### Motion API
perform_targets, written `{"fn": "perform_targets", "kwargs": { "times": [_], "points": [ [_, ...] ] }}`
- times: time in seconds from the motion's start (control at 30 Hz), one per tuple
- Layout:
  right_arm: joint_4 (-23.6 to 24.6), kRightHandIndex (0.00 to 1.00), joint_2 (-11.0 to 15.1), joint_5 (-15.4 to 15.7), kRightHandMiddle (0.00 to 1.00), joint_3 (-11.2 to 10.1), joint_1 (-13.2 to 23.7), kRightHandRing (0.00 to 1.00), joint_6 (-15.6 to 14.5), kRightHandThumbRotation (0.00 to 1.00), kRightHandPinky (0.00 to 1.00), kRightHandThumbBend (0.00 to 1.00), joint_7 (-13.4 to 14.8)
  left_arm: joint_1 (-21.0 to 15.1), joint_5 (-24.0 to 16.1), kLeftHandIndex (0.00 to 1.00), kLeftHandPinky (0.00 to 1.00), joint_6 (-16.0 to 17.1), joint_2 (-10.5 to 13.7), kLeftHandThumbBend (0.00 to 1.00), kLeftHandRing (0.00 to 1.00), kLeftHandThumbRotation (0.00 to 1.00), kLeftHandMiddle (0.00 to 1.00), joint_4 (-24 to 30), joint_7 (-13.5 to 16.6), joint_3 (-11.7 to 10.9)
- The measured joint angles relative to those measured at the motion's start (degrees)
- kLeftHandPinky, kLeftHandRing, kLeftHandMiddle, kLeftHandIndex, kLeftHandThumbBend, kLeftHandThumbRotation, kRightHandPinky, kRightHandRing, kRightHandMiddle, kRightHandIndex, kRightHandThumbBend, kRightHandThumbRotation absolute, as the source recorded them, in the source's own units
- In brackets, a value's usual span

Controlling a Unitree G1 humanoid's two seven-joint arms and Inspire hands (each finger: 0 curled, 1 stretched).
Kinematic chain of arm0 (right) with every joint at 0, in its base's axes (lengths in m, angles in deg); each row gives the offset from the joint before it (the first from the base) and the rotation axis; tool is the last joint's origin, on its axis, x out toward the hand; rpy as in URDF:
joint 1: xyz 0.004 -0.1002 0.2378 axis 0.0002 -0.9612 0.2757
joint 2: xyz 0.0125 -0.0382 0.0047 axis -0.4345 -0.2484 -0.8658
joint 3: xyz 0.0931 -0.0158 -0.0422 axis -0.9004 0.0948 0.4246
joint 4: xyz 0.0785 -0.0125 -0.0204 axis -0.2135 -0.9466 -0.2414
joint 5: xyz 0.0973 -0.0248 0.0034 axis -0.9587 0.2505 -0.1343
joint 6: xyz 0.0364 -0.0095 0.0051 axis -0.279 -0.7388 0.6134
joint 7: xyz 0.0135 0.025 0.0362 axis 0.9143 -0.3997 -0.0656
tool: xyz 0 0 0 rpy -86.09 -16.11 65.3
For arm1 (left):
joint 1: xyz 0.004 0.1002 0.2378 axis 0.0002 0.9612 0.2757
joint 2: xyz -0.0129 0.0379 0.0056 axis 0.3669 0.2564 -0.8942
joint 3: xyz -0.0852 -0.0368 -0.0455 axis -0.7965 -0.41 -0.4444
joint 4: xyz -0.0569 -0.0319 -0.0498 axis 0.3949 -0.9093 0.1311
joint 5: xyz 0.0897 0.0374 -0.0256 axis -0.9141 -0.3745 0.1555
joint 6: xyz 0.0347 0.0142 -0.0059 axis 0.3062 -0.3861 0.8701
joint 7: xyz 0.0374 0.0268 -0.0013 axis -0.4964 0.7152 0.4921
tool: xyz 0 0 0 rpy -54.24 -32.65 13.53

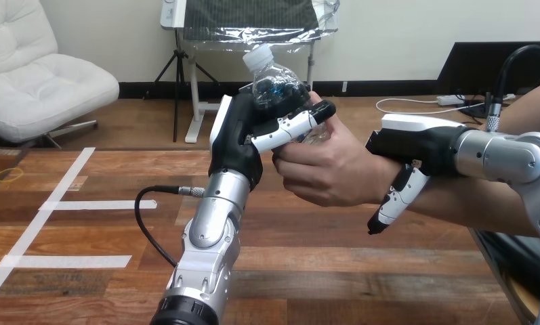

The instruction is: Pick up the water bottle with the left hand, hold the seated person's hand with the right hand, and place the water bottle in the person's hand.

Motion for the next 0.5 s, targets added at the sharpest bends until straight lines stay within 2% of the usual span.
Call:
{"fn": "perform_targets", "kwargs": {
  "times": [0.2, 0.23, 0.5],
  "points": [
    [0.02, 0.48, 0.26, -0.43, 0.45, -0.06, 0.00, 0.38, -0.29, 0.17, 0.29, 0.90, -0.44, 0.58, -1.42, 0.71, 0.48, -0.81, 0.23, 0.79, 0.62, 0.44, 0.65, 1.57, -0.03, 0.54],
    [0.04, 0.53, 0.32, -0.52, 0.48, -0.10, 0.00, 0.41, -0.35, 0.24, 0.32, 0.92, -0.61, 0.71, -1.58, 0.75, 0.55, -0.96, 0.28, 0.80, 0.68, 0.52, 0.70, 1.90, -0.04, 0.70],
    [0.90, 0.65, 1.12, -1.29, 0.57, -0.25, -0.13, 0.50, -1.14, 0.41, 0.41, 0.98, -2.47, 2.27, -3.58, 0.82, 0.72, -1.20, 0.55, 0.82, 0.79, 0.70, 0.79, 4.98, -0.27, 1.81]
  ]
}}
